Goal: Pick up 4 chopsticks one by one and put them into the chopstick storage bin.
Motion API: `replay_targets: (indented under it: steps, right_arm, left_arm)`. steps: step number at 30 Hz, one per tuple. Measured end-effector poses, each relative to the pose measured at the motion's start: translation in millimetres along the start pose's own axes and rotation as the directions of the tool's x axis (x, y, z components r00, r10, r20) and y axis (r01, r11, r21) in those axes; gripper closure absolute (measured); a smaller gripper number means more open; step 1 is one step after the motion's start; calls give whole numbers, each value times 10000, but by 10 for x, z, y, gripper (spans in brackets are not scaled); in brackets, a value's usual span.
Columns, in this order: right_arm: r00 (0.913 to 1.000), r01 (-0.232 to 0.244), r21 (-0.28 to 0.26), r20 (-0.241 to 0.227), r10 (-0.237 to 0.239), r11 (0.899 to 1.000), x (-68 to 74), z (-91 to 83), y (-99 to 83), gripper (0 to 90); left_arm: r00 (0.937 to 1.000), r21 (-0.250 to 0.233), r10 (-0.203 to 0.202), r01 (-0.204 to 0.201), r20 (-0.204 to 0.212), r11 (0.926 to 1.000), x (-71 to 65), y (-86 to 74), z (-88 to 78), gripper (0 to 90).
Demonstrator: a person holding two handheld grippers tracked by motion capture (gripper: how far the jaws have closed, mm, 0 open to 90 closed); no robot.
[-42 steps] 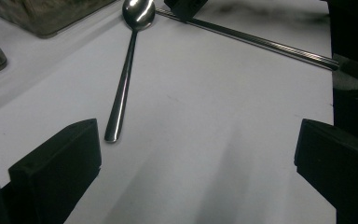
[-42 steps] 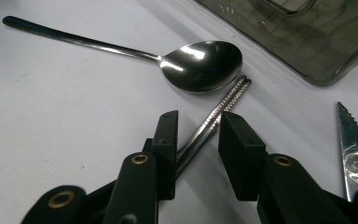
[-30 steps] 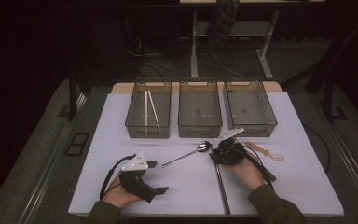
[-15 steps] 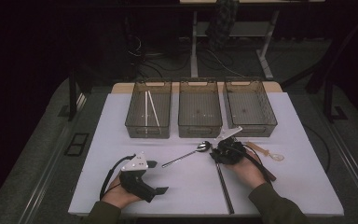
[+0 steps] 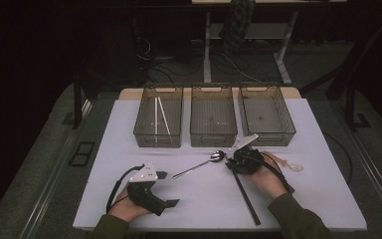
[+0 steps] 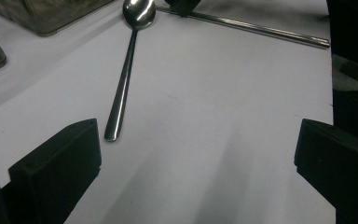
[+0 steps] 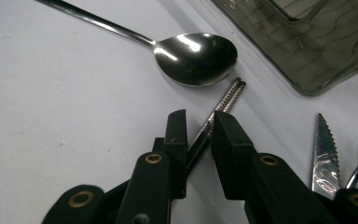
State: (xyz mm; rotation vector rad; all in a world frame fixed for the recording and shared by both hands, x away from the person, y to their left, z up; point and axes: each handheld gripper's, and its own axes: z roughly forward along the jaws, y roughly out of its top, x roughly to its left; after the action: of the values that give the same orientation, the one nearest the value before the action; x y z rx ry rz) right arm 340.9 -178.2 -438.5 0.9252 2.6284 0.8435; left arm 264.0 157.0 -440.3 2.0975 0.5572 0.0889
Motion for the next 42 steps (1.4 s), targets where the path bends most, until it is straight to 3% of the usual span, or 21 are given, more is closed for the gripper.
replay_targets:
  steps: [4, 7, 9, 14, 20, 32, 42]
  right_arm:
    - [10000, -6, -41, -49, 5, 10000, -32, -7, -19, 762]
    - [9996, -263, -180, -121, 261, 9995, -48, -4, -43, 749]
    - [9987, -447, -276, -249, 440, 9986, -64, -17, -65, 671]
    - [9945, -930, -647, -534, 896, 9936, -66, -185, -130, 662]
    - [9932, -1034, -573, -589, 1000, 9930, 43, -368, -298, 654]
    - [9927, -862, -15, -851, 858, 9963, 307, -536, -645, 652]
    - [9963, -519, 279, -670, 537, 9983, 368, -534, -698, 693]
  left_arm:
    - [10000, -6, -1, 1, 2, 10000, -2, 1, 1, 0]
    - [10000, 7, 5, -5, 13, 10000, -4, 3, 4, 0]
    - [10000, 3, 9, -9, 20, 10000, -5, 4, 3, 0]
    - [10000, -24, -4, 4, 0, 10000, 0, 2, -3, 0]
    - [10000, -24, 22, -22, 4, 10000, -10, 6, -5, 0]
    - [10000, 7, 34, -34, -3, 10000, -16, 8, 2, 0]
    - [10000, 4, 32, -32, 3, 10000, -17, 7, 6, 0]
